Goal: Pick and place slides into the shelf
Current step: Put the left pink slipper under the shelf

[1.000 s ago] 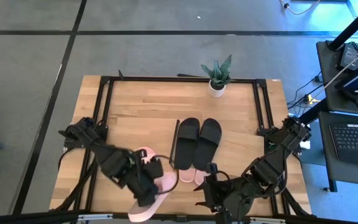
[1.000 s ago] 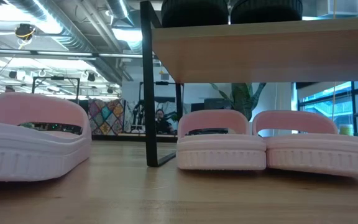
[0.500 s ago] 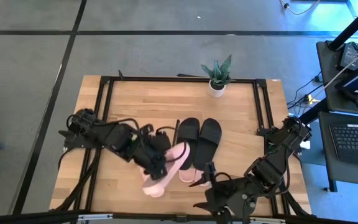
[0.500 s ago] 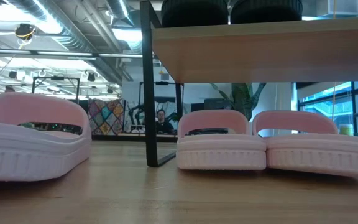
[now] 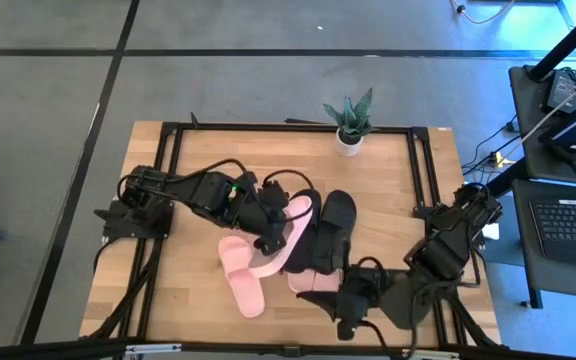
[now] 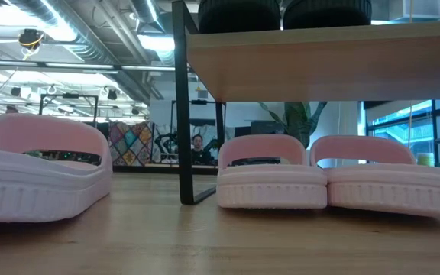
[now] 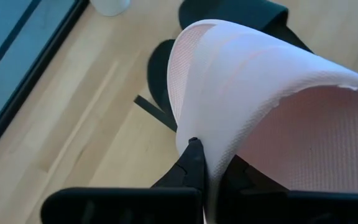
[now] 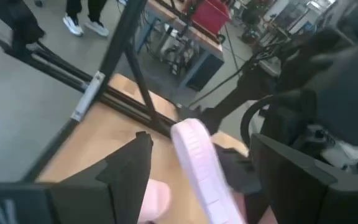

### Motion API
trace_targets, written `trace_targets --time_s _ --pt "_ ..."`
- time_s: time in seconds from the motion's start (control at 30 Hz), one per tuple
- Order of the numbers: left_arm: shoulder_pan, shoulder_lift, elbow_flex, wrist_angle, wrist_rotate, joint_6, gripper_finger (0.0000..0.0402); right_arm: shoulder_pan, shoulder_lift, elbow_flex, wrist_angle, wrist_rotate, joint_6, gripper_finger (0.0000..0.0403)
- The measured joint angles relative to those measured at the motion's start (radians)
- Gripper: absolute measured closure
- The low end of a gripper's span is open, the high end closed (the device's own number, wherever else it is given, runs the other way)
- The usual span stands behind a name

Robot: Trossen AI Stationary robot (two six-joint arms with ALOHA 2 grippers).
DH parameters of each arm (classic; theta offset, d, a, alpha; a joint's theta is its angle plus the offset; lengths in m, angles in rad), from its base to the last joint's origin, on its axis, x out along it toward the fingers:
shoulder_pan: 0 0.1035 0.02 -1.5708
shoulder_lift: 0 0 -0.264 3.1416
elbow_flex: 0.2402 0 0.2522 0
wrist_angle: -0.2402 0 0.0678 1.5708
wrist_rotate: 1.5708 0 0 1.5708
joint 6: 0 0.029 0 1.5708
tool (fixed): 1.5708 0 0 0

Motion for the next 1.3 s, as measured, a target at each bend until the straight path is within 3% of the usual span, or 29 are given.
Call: trace_targets --time_s 0.23,0.63,0.9,1.3 --pt "0.019 0.000 0.000 0.000 0.018 0.007 0.0401 -0.071 0.023 -0.007 -0.052 -0.128 -0.074 0.0144" --pt "0.019 0.000 0.000 -0.002 0.018 0.007 0.0401 -0.126 0.101 -0.008 -0.021 -0.129 -0.201 0.0144" --pt "0.018 0.000 0.000 0.002 0.022 0.007 0.0401 -0.134 0.104 -0.009 0.098 -0.126 -0.218 0.0144" --pt "0.019 0.000 0.000 0.001 0.021 0.005 0.0401 -0.153 0.108 -0.009 0.088 -0.172 -0.198 0.0144"
